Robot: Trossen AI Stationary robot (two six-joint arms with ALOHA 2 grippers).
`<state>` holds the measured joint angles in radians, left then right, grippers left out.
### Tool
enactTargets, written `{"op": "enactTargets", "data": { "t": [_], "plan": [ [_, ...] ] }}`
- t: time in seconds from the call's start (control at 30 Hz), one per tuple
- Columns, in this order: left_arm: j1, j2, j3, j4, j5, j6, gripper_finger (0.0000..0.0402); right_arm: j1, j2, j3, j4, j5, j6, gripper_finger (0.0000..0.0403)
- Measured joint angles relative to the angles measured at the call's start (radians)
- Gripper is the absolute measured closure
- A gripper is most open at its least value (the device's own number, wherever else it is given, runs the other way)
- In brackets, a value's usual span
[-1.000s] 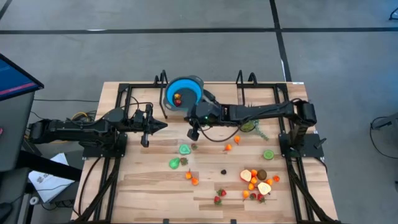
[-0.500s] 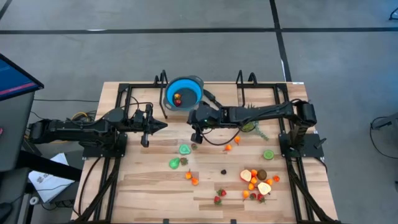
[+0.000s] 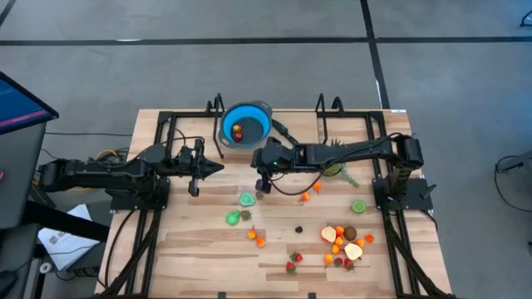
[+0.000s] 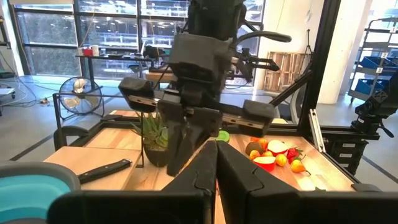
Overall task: Pick & Place Fruit
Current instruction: Put the kiwi into the basket
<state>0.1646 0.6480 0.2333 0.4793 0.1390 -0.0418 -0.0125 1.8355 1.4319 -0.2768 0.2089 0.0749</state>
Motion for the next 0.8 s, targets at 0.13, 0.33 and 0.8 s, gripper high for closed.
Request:
{"op": "enactTargets", "data": {
  "t": [0.13,0.33,0.8],
  "plan": [
    [0.000,0.000,0.000,0.000,0.000,0.000,0.0399,0.005,0.000,0.000,0.000,0.001,0.056,0.0401],
    [0.000,0.000,0.000,0.000,0.000,0.000,0.0399,0.039,0.000,0.000,-0.022,0.001,0.182,0.0401],
    [0.000,0.000,0.000,-0.009,0.000,0.000,0.0399,0.155,-0.025,0.002,-0.350,0.237,0.513,0.0401]
  ]
}}
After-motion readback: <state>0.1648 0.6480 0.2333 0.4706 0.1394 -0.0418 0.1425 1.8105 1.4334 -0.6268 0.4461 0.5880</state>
